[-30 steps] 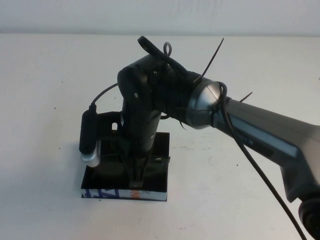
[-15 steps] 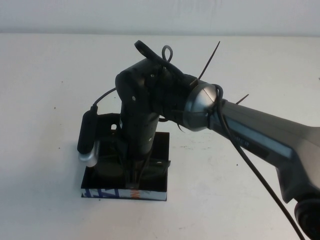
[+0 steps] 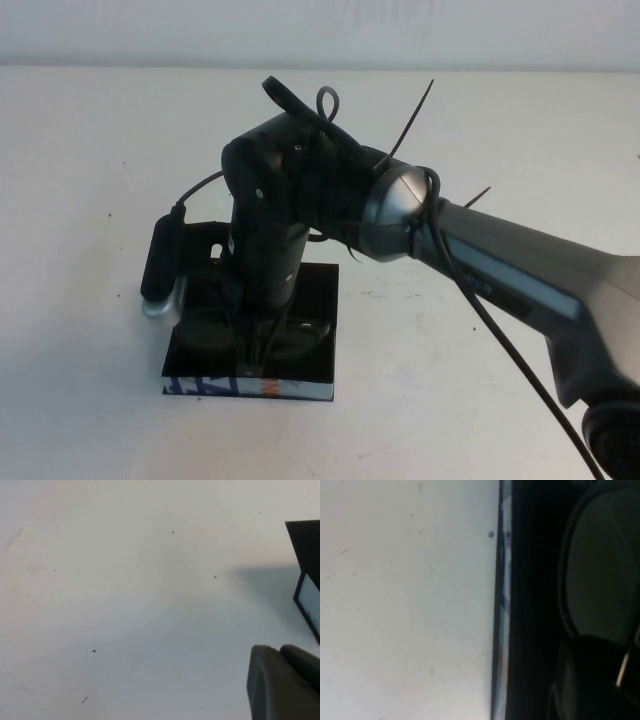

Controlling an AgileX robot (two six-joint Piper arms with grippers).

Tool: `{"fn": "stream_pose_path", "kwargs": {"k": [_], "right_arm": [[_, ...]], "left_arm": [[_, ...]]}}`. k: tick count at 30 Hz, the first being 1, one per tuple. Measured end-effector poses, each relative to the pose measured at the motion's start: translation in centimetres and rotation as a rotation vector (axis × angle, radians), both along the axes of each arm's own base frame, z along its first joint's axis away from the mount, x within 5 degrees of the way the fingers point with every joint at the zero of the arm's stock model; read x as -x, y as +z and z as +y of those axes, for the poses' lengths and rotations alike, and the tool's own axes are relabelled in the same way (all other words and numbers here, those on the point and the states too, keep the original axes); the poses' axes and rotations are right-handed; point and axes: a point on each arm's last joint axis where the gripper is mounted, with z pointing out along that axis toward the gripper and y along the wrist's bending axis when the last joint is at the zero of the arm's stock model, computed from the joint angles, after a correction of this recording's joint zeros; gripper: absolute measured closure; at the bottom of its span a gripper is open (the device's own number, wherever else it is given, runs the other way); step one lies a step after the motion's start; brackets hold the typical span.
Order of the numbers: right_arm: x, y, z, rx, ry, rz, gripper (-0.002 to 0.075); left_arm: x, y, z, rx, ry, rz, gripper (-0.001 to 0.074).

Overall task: Return glasses to glasses case
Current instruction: Place the glasses in the glasses case

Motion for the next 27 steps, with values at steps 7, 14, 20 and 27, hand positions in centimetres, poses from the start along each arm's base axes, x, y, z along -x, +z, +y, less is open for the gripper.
{"fn": "stream_pose_path", "kwargs": {"k": [7,14,20,27], "right_arm": [[-0.2,-0.9,0.2,0.012,-0.018,0.017,0.0663],[-0.2,-1.3,0.3,0.017,-0.022,0.025,0.0663],[-0.3,-2.1,0.4,0.031,-0.022,0.036,0.0664],[-0.4,-3.1,0.6,0.045,-0.022,0.05,0.0664]], "left_arm": [[0.0,0.0,0.0,0.0,0.0,0.0,0.0735],[0.0,0.0,0.0,0.0,0.0,0.0,0.0735],[0.0,0.0,0.0,0.0,0.0,0.0,0.0735],[0.0,0.0,0.0,0.0,0.0,0.0,0.0735]]}}
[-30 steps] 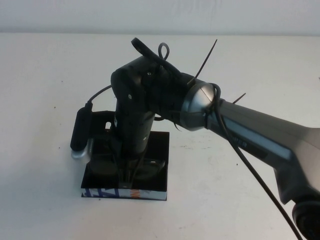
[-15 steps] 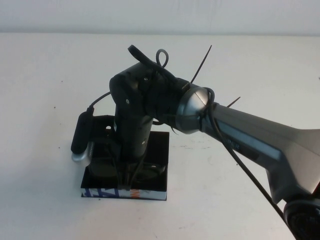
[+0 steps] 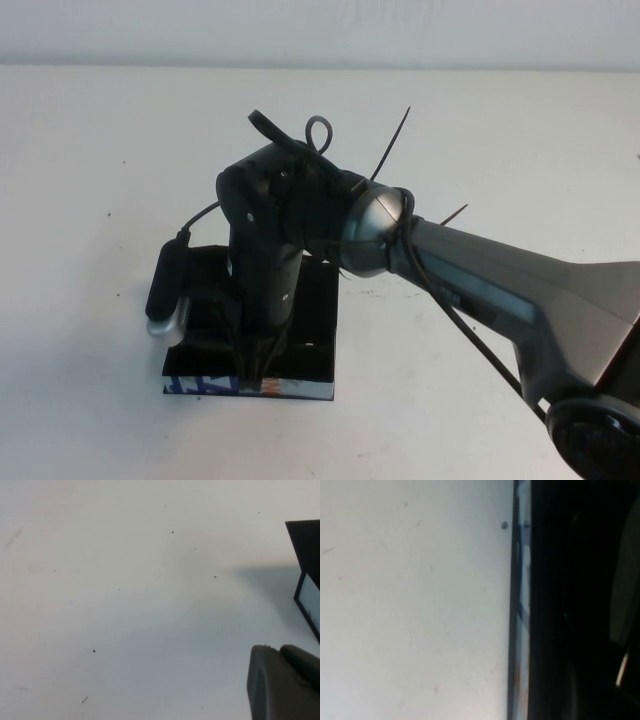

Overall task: Return glasses to glasses case
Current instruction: Place the glasses in the glasses case

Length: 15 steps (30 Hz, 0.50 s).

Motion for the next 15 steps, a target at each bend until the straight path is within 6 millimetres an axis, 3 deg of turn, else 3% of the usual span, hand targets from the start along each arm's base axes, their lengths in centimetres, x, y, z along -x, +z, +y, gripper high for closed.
{"fn": "stream_pose_path", "kwargs": {"k": [15], "right_arm": [[-0.07,-0.63,0.11,0.008,0.001,0.009,0.0664]], "left_arm": [[0.0,0.0,0.0,-0.002,-0.001,0.0,0.0735]]}}
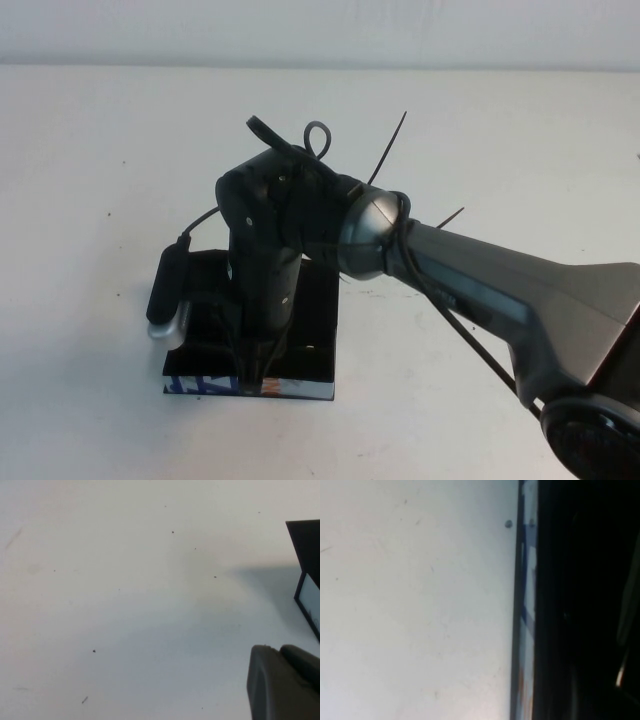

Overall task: Return glasses to glasses case
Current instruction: Place the glasses in the glasses case

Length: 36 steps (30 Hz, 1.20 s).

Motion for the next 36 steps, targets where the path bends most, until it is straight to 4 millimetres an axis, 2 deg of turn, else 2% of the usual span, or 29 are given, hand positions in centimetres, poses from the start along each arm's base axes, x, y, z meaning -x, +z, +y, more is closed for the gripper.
{"fn": "stream_pose_path", "kwargs": {"k": [5,13,18,23,27,30,33,36], "right_arm": [[0.0,0.0,0.0,-0.001,0.0,0.001,0.0655],[-0.1,-0.3,0.1,0.004,0.0,0.003,0.0515],[-0.2,0.1,-0.1,0.013,0.004,-0.022,0.0489],[-0.2,2.5,-0.8,0.007,0.01,-0.093,0.0488],[0.2,5.4,-1.5,-0.022,-0.001,-0.149,0.0488],[0.9,8.1,-2.5,-0.07,-0.086,-0.162,0.0494],[2.2,10.2,-4.1,-0.092,-0.167,-0.165,0.0547],[3.1,11.6,-5.8,-0.104,-0.231,-0.149,0.0667]], "left_arm": [[0.0,0.0,0.0,0.0,0.0,0.0,0.0735],[0.0,0.0,0.0,0.0,0.0,0.0,0.0735],[0.0,0.0,0.0,0.0,0.0,0.0,0.0735],[0.0,0.0,0.0,0.0,0.0,0.0,0.0735],[0.0,0.0,0.0,0.0,0.0,0.0,0.0735],[0.0,0.0,0.0,0.0,0.0,0.0,0.0735],[0.0,0.0,0.0,0.0,0.0,0.0,0.0735],[0.0,0.0,0.0,0.0,0.0,0.0,0.0735]]}}
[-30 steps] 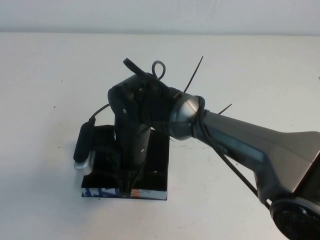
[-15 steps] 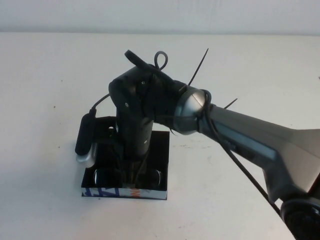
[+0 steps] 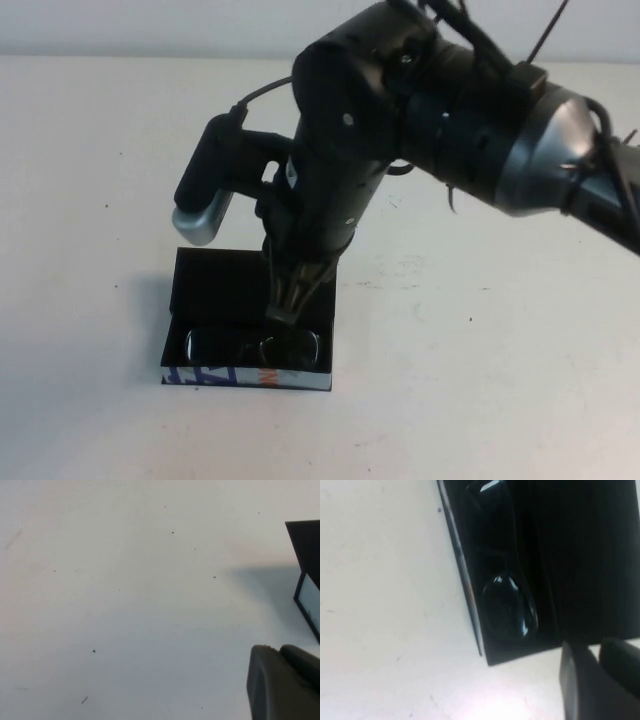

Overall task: Return glasses to glasses case
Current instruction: Place the glasses in the glasses case

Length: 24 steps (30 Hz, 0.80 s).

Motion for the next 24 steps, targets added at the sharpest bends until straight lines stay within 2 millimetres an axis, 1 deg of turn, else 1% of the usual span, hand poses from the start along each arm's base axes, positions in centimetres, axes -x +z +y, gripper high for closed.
{"fn": "stream_pose_path", "kwargs": {"k": [2,3,7,9,12,17,21,22,24], "right_arm": [[0.2,0.6,-0.9,-0.013,-0.024,0.009,0.0708],[0.1,0.9,-1.3,-0.019,-0.034,0.008,0.0718],[-0.6,1.3,-2.5,-0.026,-0.071,0.006,0.0734],[-0.8,1.5,-2.7,-0.037,-0.08,0.012,0.0736],[-0.9,1.5,-2.8,-0.067,-0.092,0.045,0.0737],[-0.5,1.7,-2.4,-0.165,-0.038,0.137,0.0737],[-0.3,1.8,-2.2,-0.197,-0.024,0.165,0.0737],[-0.2,1.8,-2.1,-0.2,-0.021,0.168,0.0737],[-0.2,1.8,-2.1,-0.205,-0.021,0.173,0.0737]], "left_arm": [[0.0,0.0,0.0,0.0,0.0,0.0,0.0735],[0.0,0.0,0.0,0.0,0.0,0.0,0.0735],[0.0,0.0,0.0,0.0,0.0,0.0,0.0735],[0.0,0.0,0.0,0.0,0.0,0.0,0.0735],[0.0,0.0,0.0,0.0,0.0,0.0,0.0735],[0.0,0.0,0.0,0.0,0.0,0.0,0.0735],[0.0,0.2,0.0,-0.007,-0.001,-0.018,0.0735],[-0.1,0.4,0.0,0.016,0.001,-0.042,0.0735],[-0.2,1.0,-0.2,0.123,0.013,-0.098,0.0735]]}}
